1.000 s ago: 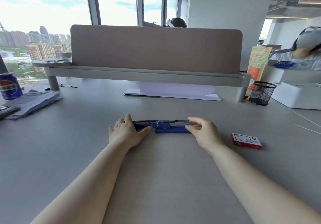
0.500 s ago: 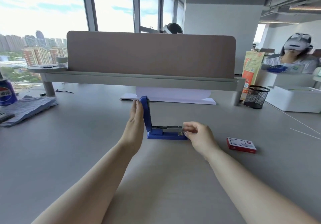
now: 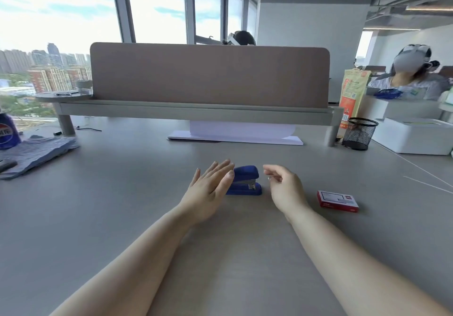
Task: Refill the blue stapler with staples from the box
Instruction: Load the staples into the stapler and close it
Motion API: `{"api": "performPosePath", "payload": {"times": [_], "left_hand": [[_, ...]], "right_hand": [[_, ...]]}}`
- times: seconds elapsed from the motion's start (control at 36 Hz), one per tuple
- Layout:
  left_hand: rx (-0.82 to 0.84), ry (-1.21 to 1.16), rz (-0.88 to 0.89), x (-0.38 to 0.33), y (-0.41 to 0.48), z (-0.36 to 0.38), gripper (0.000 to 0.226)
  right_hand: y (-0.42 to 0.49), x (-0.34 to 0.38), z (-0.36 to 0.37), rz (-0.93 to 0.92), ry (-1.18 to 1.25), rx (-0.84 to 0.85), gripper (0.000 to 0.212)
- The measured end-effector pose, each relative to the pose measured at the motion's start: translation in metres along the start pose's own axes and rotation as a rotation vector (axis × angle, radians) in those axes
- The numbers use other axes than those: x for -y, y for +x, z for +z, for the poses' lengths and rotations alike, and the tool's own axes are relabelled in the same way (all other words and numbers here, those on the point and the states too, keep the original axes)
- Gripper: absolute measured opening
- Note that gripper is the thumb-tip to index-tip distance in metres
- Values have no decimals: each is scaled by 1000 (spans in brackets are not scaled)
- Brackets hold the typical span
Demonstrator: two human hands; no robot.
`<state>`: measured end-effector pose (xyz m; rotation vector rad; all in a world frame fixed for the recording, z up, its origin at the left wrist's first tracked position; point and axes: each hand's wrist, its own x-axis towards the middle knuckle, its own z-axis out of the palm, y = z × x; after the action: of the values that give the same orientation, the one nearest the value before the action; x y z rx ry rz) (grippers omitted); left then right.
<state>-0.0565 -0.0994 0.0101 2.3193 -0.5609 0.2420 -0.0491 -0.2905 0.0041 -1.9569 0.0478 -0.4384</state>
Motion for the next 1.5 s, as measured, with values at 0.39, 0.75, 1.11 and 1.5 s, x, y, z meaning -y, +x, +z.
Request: {"api": "performPosePath", "payload": {"times": [0.39, 0.75, 1.11, 1.5], "left_hand": [[56, 255, -3, 5, 0, 4, 54], [23, 285, 13, 2, -1, 6, 54], [-22, 393, 57, -2, -6, 8, 84], [31, 505, -70, -20, -16, 22, 73]], "right_hand": [[-13, 15, 2, -350, -633, -65, 47], [-16, 16, 0, -345, -668, -19, 51], [-28, 15, -12, -306, -545, 23, 42], [-55, -29, -129, -137, -876, -54, 35]]}}
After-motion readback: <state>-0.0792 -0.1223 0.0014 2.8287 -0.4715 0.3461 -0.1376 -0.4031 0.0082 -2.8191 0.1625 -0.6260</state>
